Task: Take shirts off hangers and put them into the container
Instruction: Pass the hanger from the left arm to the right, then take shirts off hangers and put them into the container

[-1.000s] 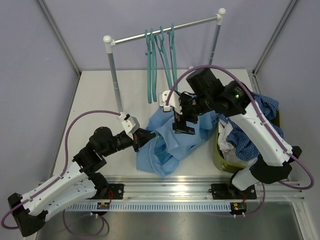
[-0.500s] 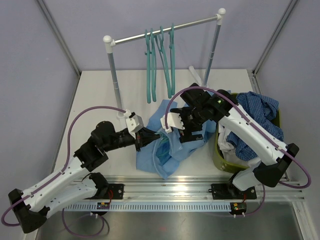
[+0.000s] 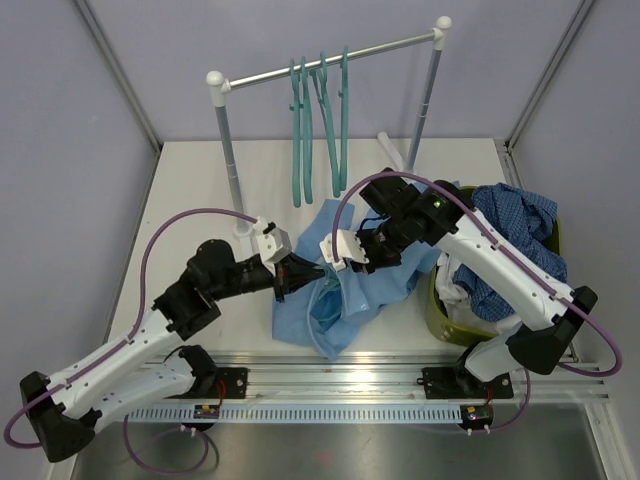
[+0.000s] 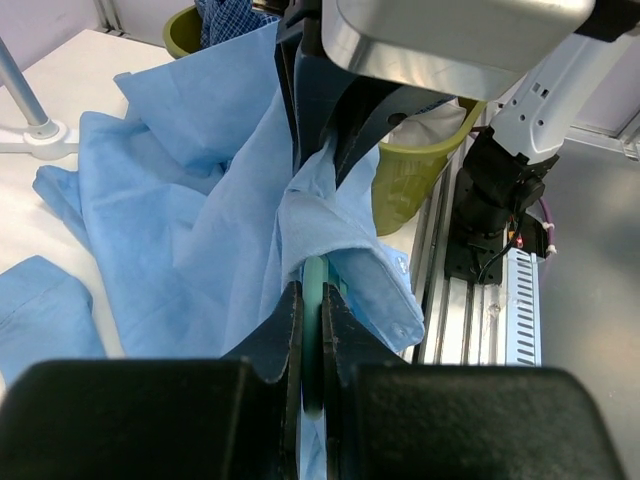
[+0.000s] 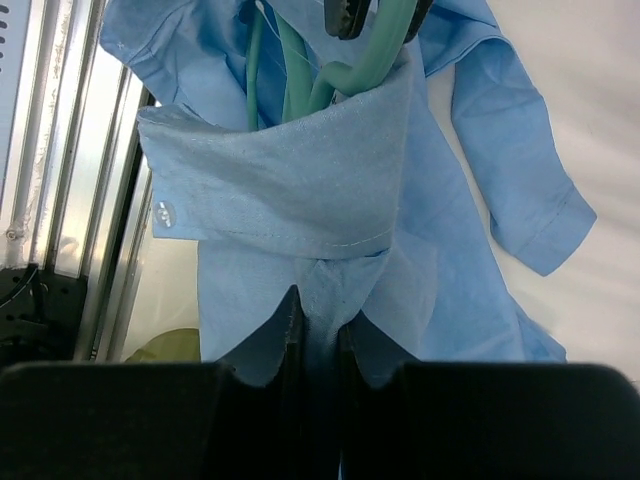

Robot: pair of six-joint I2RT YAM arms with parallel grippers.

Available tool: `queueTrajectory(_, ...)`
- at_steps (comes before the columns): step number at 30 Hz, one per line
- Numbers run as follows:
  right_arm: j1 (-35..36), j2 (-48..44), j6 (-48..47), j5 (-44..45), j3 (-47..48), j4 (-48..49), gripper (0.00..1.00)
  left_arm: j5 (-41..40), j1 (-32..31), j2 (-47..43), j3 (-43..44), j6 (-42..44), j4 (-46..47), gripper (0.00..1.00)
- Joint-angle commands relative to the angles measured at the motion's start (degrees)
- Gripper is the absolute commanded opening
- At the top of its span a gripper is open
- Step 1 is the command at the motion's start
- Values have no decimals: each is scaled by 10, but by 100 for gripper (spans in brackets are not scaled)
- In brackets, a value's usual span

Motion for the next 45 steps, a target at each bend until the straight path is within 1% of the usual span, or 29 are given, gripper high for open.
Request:
queueTrajectory(1,8,4,21,-48,3,-38,0,-11,2,-1,30,-7,90,0)
queueTrajectory(4,8,11,59,-41,25,-34,0,-41,2,-5,27,-22,80,0)
queueTrajectory(5,8,11,94,-18,29,-28,0,-86,2,-7,29,-35,66,1)
queueTrajectory(6,3,8,113,-5,33,-10,0,-108,2,-17,42,-38,44,19)
queueTrajectory(7,-4,5,128,3,34,-2,0,-133,2,-25,47,-42,-7,38)
queueTrajectory(8,-12,-5,152,5,34,5,0,-190,2,-34,51,-55,-38,50)
queueTrajectory(9,-35,-12,164,4,27,24,0,-215,2,-57,55,-63,-66,61)
queueTrajectory(10,-46,-21,191,1,21,36,0,-235,2,-73,55,-84,-110,67)
queueTrajectory(11,-56,-40,199,-5,13,61,0,-269,2,-89,51,-95,-127,72)
queueTrajectory(13,-70,-58,220,-13,-12,80,0,-295,2,-133,37,-121,-168,78)
queueTrajectory(15,-77,-73,253,-11,-37,110,0,-315,2,-161,27,-164,-195,81)
queueTrajectory(17,-81,-80,281,5,-58,140,0,-320,1,-161,19,-229,-207,82)
queueTrajectory(19,-88,-83,304,21,-66,158,0,-316,1,-136,10,-301,-222,82)
queueTrajectory(21,-95,-81,321,21,-63,169,0,-323,-8,-110,8,-343,-230,83)
queueTrajectory(24,-107,-76,338,22,-55,179,0,-391,-55,-49,17,-408,-244,83)
queueTrajectory(25,-114,-76,341,25,-54,184,0,-430,-88,-35,22,-419,-245,83)
queueTrajectory(28,-122,-77,351,28,-56,193,0,-493,-140,25,51,-457,-264,82)
queueTrajectory(30,-126,-79,352,25,-60,196,0,-525,-159,72,77,-477,-292,83)
queueTrajectory(31,-127,-80,356,18,-61,197,0,-565,-174,90,87,-506,-308,83)
queueTrajectory(34,-133,-83,361,3,-64,197,0,-622,-183,148,113,-570,-364,83)
queueTrajectory(35,-135,-84,362,-1,-65,197,0,-627,-183,158,112,-579,-363,83)
queueTrajectory(37,-137,-88,366,-10,-67,200,0,-628,-184,174,89,-574,-308,83)
queueTrajectory(38,-140,-89,367,-15,-68,200,0,-627,-183,177,78,-567,-250,81)
queueTrajectory(39,-144,-88,371,-18,-68,199,0,-623,-183,186,67,-554,-224,70)
queueTrajectory(40,-145,-91,371,-19,-67,201,0,-617,-184,193,54,-548,-202,56)
queueTrajectory(41,-147,-94,372,-18,-67,201,0,-616,-183,200,52,-542,-182,39)
queueTrajectory(42,-151,-95,372,-16,-67,201,0,-618,-183,206,55,-543,-188,22)
queueTrajectory(43,-154,-101,370,-11,-65,199,0,-625,-184,216,61,-539,-195,15)
queueTrajectory(45,-158,-112,357,-4,-65,196,0,-639,-183,212,62,-522,-219,11)
